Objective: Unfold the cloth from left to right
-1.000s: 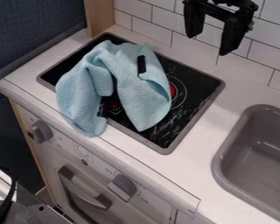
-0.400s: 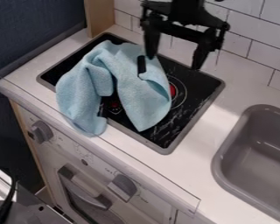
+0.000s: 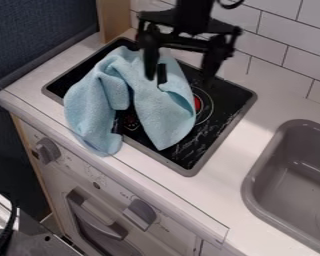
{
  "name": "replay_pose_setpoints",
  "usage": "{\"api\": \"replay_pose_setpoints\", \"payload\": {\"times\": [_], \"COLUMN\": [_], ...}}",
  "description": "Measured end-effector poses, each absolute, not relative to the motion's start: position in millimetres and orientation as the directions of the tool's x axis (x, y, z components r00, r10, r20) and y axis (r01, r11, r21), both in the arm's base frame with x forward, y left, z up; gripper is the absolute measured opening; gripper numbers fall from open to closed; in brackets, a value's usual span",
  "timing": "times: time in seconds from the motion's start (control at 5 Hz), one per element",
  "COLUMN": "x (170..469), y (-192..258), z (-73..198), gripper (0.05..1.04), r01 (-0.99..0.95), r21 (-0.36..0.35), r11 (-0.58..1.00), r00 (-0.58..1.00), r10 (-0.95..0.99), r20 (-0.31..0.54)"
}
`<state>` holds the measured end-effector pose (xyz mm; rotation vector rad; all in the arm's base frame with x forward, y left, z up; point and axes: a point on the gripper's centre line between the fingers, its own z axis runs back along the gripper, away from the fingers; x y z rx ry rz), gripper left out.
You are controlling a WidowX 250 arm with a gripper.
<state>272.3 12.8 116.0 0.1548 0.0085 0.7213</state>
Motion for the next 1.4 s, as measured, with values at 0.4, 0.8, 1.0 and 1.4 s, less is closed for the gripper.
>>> {"api": "replay_pose_setpoints", "payload": {"times": [0.4, 0.8, 1.0, 1.4], "x": [260, 272, 276, 286], "y": [53, 55, 46, 21], "z": [62, 40, 38, 40], "gripper": [1.005, 0.68, 0.37, 0.053], "r01": [-0.933, -0.958, -0.963, -0.957], "r21": [-0.06, 0.01, -0.033, -0.12], "r11": [0.355, 0.288, 0.269, 0.265], "r00": [0.358, 0.286, 0.271, 0.283], "r10": [0.931, 0.955, 0.958, 0.943], "r20": [-0.068, -0.077, -0.095, -0.178]}}
